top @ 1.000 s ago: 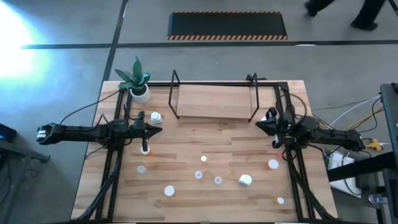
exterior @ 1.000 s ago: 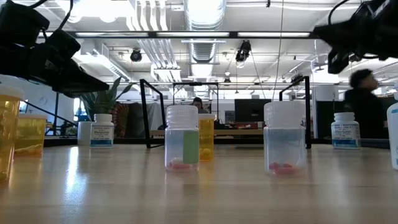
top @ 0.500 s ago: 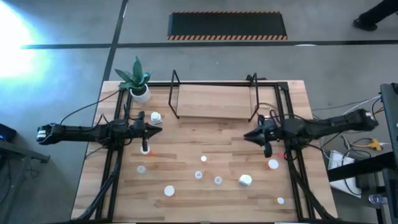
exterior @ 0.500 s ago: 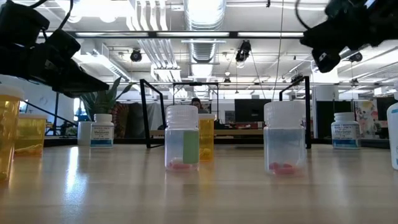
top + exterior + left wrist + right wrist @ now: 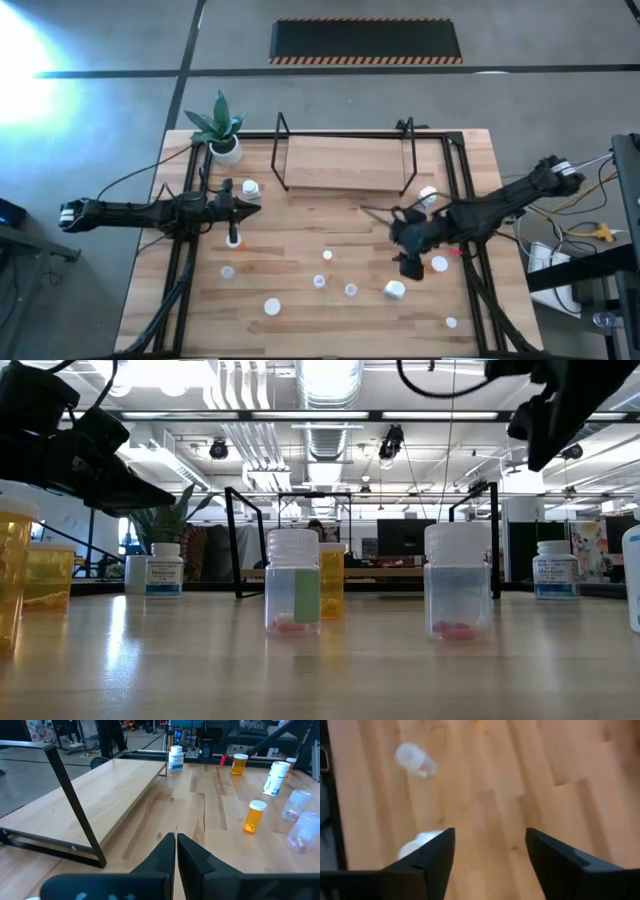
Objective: Pick and place medicine bottles onto shelf by color
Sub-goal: Put the bottom white medicine bottle on the shelf
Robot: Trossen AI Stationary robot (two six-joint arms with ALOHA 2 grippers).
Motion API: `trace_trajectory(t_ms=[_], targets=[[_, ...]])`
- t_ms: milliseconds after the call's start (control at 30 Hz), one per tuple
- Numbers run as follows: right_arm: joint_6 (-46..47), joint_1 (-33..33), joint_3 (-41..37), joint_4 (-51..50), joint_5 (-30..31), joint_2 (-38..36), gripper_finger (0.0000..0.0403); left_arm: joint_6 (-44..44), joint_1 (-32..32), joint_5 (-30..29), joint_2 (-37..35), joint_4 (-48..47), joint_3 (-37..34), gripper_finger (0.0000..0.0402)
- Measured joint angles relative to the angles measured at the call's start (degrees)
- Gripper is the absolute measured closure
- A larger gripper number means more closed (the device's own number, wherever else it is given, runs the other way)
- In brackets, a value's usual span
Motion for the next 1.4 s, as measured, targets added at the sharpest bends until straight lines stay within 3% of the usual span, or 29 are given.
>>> trace_trajectory(t_ms=[267,567,867,1067,1233,1400], targets=[[11.9,9.0,8.0,-2.4,0.5,11.4,0.0093,0.0,0.0,0.0,0.0,0.0,0.0,0.0402],[18.9,12.9,14.1,-10.2,1.2,22.2,0.0087,0.0,0.0,0.0,0.0,0.0,0.0,0.0402],[18.2,13.2,14.2,-9.5,-0.6,26.7,0.0119,0.0,0.0,0.0,0.0,0.0,0.0,0.0402],[16.0,13.2,14.0,-9.4,-0.5,28.1,0.0180,0.0,0.0,0.0,0.0,0.0,0.0,0.0402],[13.9,13.0,13.9,-8.8,0.5,27.7,0.0235,0.0,0.0,0.0,0.0,0.0,0.0,0.0402],[6.8,9.2,15.9,-9.2,4.6,25.4,0.0241,0.0,0.0,0.0,0.0,0.0,0.0,0.0402]])
